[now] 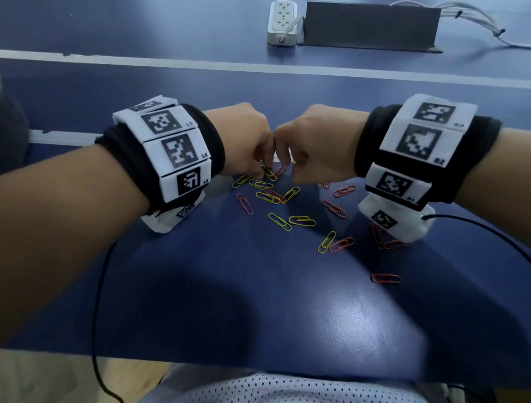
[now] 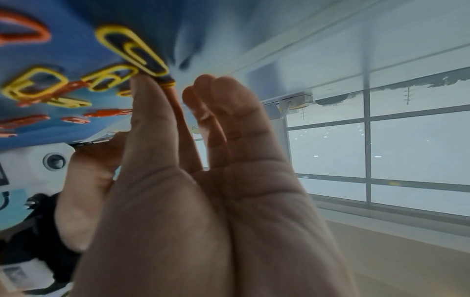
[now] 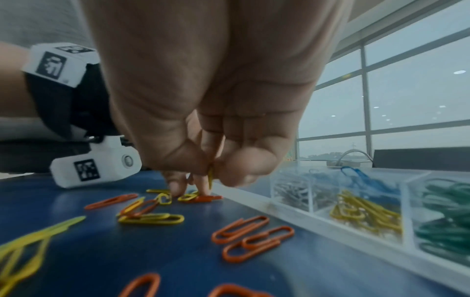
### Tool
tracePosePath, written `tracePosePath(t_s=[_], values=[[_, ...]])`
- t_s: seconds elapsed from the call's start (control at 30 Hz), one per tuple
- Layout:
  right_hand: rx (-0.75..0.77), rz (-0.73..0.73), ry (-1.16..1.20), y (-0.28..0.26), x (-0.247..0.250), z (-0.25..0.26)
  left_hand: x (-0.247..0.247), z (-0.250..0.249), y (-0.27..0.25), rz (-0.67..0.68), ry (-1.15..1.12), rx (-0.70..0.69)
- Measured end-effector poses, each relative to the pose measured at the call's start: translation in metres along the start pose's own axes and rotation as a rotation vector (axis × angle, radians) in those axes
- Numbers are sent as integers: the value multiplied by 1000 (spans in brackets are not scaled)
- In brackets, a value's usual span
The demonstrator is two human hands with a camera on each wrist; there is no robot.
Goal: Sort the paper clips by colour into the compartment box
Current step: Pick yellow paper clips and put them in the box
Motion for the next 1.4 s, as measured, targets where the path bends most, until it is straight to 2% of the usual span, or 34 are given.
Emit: tracePosePath(t_s=[0.23, 0.4, 0.6, 0.8, 0.93, 1.1, 1.23, 1.4], values=[[93, 14, 32, -16, -7, 14, 1, -4, -4, 9, 5, 19], [140, 17, 41, -16, -7, 23, 5, 5, -13, -17, -136, 58], [140, 62, 14, -16, -13, 25, -3, 19, -26, 67, -233, 140], [42, 50, 6, -15, -17, 16, -18, 28, -32, 159, -155, 257], [16, 4, 76, -12, -11, 14, -22, 31, -32, 161, -139, 301], [44, -37, 47, -7, -5, 23, -19, 32, -28, 130, -90, 257], [100, 21, 64, -5, -9, 31, -12, 29, -26, 99, -57, 237], [88, 30, 140, -4, -13, 22, -13, 30, -28, 102, -38, 255]])
Point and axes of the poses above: each hand's wrist, its own y-axis towards the middle knuckle, its own x-axis out of the back of the hand, z = x × y, the point moved 10 cm from there along y, towards the middle knuckle, and after that the axes turned 3 degrees about z, right-handed, at the moved point
